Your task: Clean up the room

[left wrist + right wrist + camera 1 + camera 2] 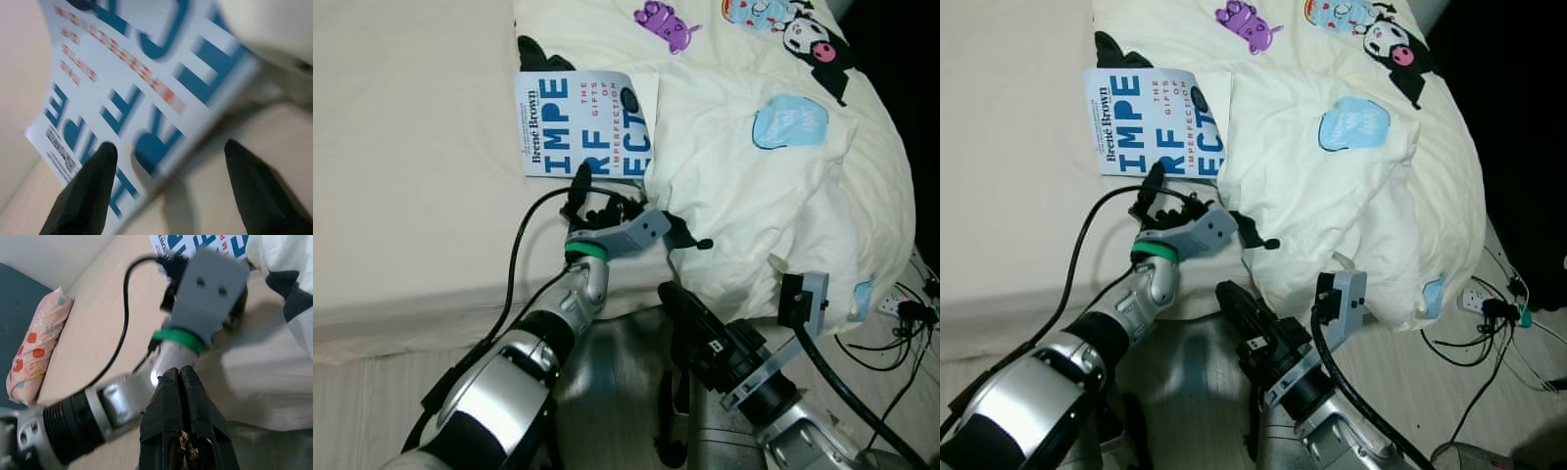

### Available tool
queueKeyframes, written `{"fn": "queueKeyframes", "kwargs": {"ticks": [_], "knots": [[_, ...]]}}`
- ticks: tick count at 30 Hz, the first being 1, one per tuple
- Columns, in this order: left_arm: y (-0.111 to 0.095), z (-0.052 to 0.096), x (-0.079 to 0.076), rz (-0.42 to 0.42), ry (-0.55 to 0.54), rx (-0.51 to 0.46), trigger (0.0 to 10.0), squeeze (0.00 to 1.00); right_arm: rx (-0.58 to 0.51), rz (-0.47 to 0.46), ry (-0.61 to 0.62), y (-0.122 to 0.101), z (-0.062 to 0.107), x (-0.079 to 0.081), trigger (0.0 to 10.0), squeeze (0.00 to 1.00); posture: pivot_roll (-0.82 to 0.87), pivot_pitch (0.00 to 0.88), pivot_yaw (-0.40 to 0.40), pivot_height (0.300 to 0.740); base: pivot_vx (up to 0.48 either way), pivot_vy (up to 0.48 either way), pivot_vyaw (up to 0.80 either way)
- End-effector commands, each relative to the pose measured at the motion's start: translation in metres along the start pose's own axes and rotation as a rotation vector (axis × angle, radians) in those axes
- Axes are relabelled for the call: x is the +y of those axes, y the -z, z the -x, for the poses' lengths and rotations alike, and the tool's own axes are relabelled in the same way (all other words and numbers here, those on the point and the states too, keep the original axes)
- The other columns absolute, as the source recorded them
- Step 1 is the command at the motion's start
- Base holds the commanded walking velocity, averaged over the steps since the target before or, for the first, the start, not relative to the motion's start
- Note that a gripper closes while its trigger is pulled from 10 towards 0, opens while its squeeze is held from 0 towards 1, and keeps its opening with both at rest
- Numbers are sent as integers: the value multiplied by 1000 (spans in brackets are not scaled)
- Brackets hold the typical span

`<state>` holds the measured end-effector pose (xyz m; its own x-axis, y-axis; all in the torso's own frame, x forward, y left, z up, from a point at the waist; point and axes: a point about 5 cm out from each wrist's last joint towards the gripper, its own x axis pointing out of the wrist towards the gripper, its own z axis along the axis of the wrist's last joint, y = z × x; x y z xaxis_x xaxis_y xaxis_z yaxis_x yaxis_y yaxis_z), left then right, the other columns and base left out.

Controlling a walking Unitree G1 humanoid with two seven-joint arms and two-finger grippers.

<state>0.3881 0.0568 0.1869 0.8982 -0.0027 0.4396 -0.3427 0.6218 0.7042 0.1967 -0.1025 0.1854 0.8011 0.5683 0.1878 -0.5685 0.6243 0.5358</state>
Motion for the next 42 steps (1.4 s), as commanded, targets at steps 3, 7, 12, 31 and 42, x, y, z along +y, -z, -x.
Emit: {"fn": "queueKeyframes", "kwargs": {"ticks": [3, 7, 12, 31, 42], "knots": [[4, -7, 9, 7, -44, 36, 10000, 0, 22, -19, 16, 5, 4, 2, 10000, 0, -270, 506, 30, 567, 0, 0, 0], [3, -11, 14, -3, -69, 21, 10000, 0, 21, -18, 19, 5, 4, 1, 10000, 0, -264, 502, 36, 567, 0, 0, 0], [2, -19, 24, -25, -113, 1, 3608, 0, 14, -12, 23, 5, 2, -1, 10000, 0, -262, 490, 39, 567, 0, 0, 0], [3, -44, 72, -70, -242, -152, 0, 0, -2, 22, -14, 1, -16, -16, 10000, 0, -176, 377, 45, 567, 0, 0, 0], [37, -30, 75, -103, -166, -147, 0, 0, -16, 52, -55, -4, -32, -28, 10000, 0, -126, 285, 43, 567, 0, 0, 0]]}}
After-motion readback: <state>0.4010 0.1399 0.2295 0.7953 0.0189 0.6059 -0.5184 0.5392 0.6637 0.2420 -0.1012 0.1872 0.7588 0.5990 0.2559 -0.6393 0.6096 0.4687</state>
